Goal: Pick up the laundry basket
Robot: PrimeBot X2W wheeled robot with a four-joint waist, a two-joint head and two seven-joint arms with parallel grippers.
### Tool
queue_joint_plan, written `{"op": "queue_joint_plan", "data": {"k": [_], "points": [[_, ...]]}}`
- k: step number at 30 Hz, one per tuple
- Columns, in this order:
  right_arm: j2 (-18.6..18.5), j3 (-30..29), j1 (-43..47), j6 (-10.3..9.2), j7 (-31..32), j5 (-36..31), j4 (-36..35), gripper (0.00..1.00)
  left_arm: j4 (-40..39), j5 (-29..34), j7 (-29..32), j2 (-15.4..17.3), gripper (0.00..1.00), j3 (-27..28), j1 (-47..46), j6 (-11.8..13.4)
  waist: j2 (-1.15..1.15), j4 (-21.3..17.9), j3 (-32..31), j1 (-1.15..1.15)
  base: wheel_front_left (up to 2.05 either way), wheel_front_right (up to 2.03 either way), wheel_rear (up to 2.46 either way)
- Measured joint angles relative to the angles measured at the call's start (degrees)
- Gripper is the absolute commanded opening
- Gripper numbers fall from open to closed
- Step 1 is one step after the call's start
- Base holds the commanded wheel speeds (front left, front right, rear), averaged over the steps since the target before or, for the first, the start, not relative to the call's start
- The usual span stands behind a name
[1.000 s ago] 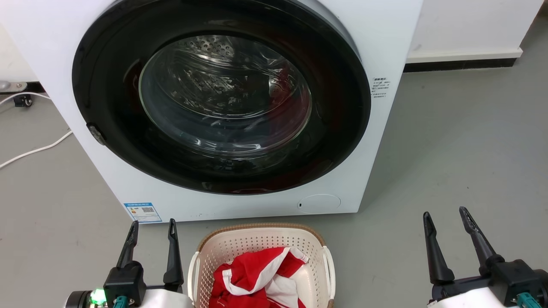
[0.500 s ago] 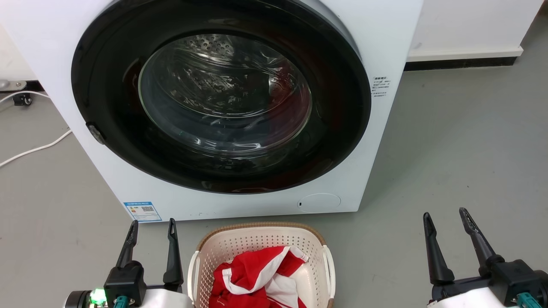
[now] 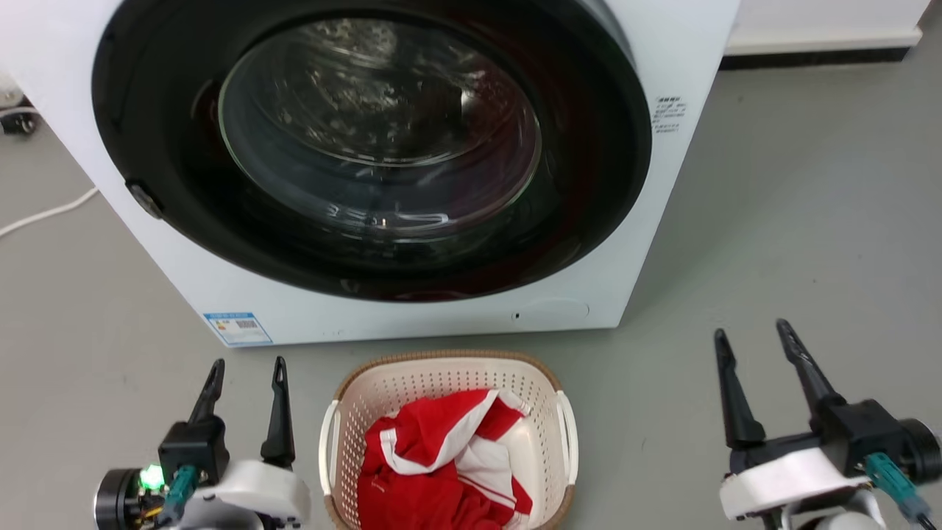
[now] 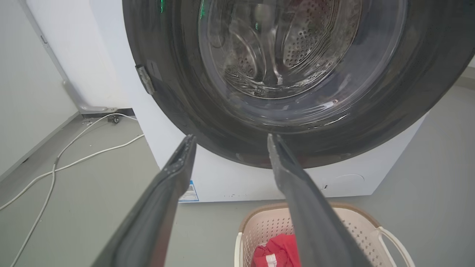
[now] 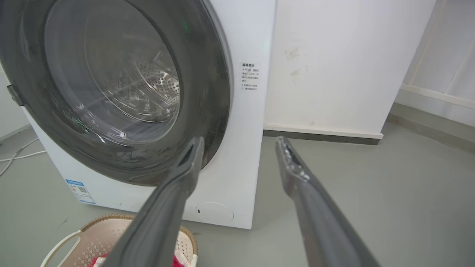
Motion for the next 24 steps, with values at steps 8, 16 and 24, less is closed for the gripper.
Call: {"op": "queue_joint_plan", "data": {"k": [8,16,24], "points": [[0.0,5.2,-7.9,0.0,0.0,-0.6,9.5,1.0,10.5,-0.4,0.0,1.6,1.0,1.0,-7.3,-2.7,0.0,0.0,6.0,0.0,0.0,0.0,0.0],[0.0,9.2,-16.8,0.0,0.0,-2.6,21.3,1.0,22.6,-0.8,0.0,3.2,1.0,0.3,-16.5,-4.5,0.0,-0.4,12.9,0.01,0.0,0.0,0.0],[0.0,12.3,-24.9,0.01,0.0,-3.5,31.7,1.0,35.1,-1.6,0.0,4.7,1.0,-0.6,-24.5,-5.6,0.0,-0.6,19.0,0.01,0.0,0.0,0.0]]}}
